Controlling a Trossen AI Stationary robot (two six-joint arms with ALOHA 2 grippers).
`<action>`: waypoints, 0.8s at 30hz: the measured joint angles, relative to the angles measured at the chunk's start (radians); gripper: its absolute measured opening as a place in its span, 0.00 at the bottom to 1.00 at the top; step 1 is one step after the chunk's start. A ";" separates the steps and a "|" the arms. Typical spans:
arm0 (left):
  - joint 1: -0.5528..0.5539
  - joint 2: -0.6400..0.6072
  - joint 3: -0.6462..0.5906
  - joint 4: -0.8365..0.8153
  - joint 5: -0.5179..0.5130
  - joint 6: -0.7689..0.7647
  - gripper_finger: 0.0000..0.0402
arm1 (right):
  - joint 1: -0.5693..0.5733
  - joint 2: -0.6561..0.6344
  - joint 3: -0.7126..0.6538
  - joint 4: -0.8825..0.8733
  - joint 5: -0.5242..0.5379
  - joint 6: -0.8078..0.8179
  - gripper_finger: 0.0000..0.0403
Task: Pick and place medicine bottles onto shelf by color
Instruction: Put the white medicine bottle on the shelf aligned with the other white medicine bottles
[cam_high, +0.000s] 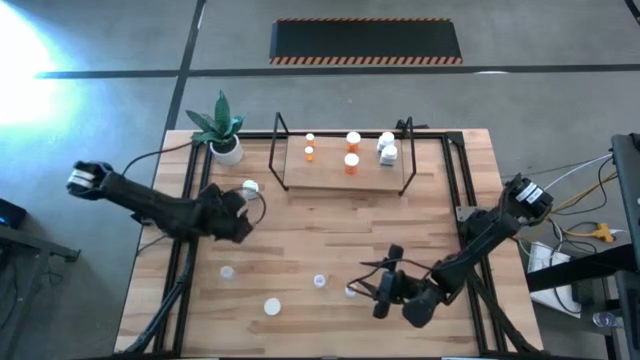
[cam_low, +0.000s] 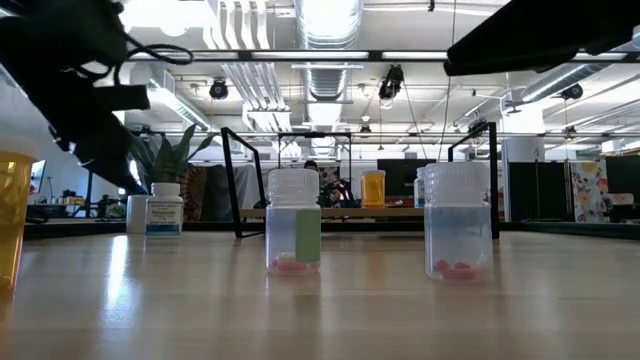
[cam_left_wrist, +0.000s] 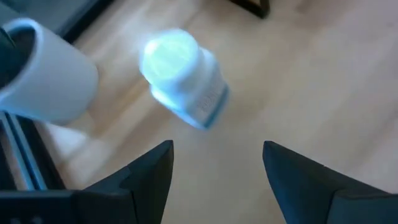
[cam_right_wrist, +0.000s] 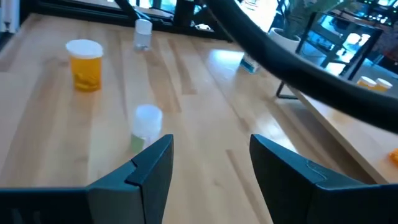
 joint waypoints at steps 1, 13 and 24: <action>0.031 -0.018 0.001 0.013 0.003 0.051 0.57 | 0.006 0.000 0.000 0.003 0.000 0.000 0.50; 0.475 -0.134 0.045 0.167 0.317 0.510 0.63 | 0.018 0.000 0.000 0.019 0.001 0.000 0.50; 0.655 0.019 0.043 0.279 0.496 0.663 0.90 | 0.017 0.009 0.000 0.023 0.001 0.000 0.50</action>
